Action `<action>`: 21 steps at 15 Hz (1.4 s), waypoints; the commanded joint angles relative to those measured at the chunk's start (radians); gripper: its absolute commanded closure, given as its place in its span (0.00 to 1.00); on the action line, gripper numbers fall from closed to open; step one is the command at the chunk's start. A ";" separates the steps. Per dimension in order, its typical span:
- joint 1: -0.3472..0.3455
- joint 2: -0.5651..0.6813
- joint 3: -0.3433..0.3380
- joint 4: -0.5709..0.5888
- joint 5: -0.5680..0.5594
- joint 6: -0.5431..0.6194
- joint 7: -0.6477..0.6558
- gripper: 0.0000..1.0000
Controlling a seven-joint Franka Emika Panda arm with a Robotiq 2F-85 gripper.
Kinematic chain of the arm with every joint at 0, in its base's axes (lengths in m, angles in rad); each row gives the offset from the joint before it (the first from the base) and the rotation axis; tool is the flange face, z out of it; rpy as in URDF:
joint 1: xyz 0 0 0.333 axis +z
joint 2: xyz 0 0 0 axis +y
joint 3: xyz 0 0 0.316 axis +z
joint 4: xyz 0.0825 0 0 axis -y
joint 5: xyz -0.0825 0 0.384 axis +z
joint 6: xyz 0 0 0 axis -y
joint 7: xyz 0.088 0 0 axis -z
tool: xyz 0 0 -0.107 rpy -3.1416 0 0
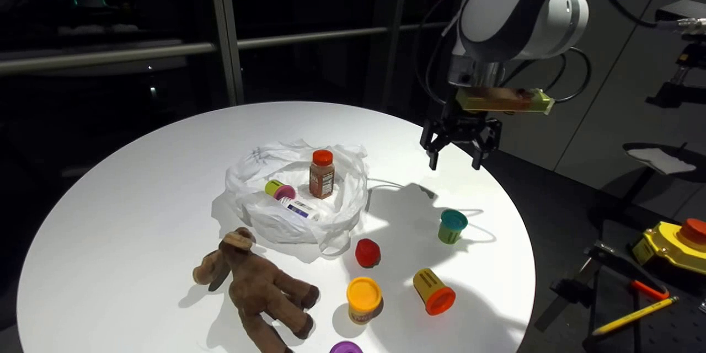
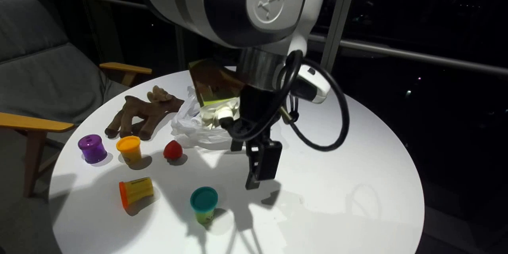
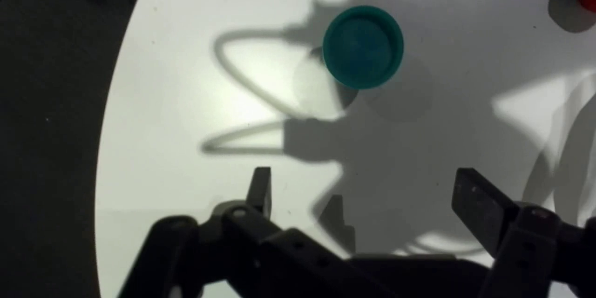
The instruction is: Put the object on the table in the plastic bag
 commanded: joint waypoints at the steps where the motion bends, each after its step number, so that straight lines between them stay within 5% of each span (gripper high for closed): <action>1: -0.025 -0.014 0.042 -0.025 0.036 -0.005 -0.062 0.00; 21: -0.051 0.194 0.082 0.147 0.046 -0.250 -0.156 0.00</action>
